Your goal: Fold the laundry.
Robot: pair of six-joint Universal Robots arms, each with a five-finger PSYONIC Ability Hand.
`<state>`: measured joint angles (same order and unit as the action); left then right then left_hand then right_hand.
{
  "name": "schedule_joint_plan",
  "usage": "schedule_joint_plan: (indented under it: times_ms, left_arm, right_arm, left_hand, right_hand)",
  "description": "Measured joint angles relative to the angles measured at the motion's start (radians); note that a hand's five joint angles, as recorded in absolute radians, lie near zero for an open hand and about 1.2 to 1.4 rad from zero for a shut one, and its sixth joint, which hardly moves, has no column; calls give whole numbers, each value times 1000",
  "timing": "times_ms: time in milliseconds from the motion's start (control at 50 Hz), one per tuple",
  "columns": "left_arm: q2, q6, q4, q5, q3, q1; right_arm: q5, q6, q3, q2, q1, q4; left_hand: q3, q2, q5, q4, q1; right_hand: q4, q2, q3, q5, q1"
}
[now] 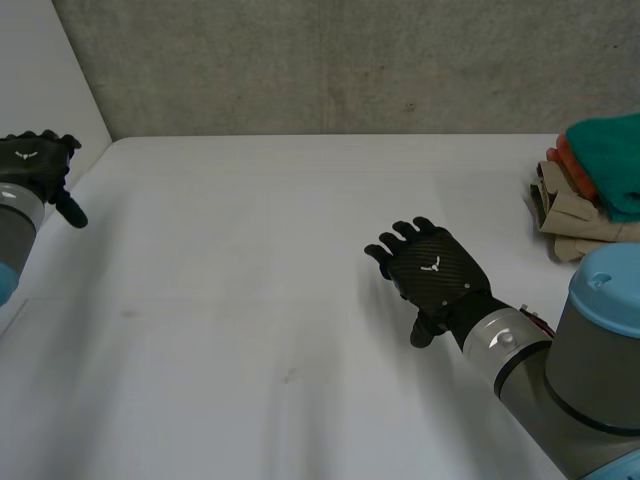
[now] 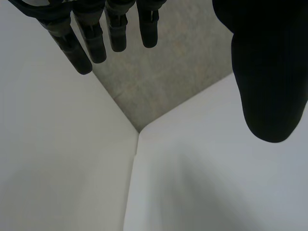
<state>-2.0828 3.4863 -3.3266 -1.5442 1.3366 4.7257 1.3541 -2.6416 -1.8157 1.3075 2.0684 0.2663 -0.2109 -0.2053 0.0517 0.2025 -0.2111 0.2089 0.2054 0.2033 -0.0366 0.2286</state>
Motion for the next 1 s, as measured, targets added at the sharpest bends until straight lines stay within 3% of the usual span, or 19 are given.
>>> schedule_joint_plan:
  times_ms: [100,280,300,380,500,600,820,1000]
  left_arm:
    - [-39,129,-24,-4,-7,14]
    - [-65,496,-55,4,70,86]
    - [-65,496,-55,4,70,86]
    - [-16,603,-56,98,188,178]
    - [70,630,-36,243,354,279]
    - [109,642,-24,290,468,332]
    - [153,712,-124,264,547,342]
    - [216,604,-248,189,511,261]
  right_arm:
    - [-2,-3,-4,1,0,-1]
    - [-3,-4,-2,-4,-11,1]
    - [-3,-4,-2,-4,-11,1]
    - [-7,-2,-2,-13,-14,3]
    - [-10,0,-2,-19,-14,4]
    - [-10,0,-2,-21,-12,5]
    - [-12,0,-2,-16,-12,5]
    - [-9,-12,5,12,-34,-6]
  left_hand:
    - [0,0,0,0,0]
    - [0,0,0,0,0]
    - [0,0,0,0,0]
    - [0,0,0,0,0]
    - [0,0,1,0,0]
    - [0,0,0,0,0]
    - [0,0,0,0,0]
    - [0,0,0,0,0]
  right_hand:
    - [0,0,0,0,0]
    - [0,0,0,0,0]
    - [0,0,0,0,0]
    - [0,0,0,0,0]
    - [0,0,0,0,0]
    - [0,0,0,0,0]
    - [0,0,0,0,0]
    - [0,0,0,0,0]
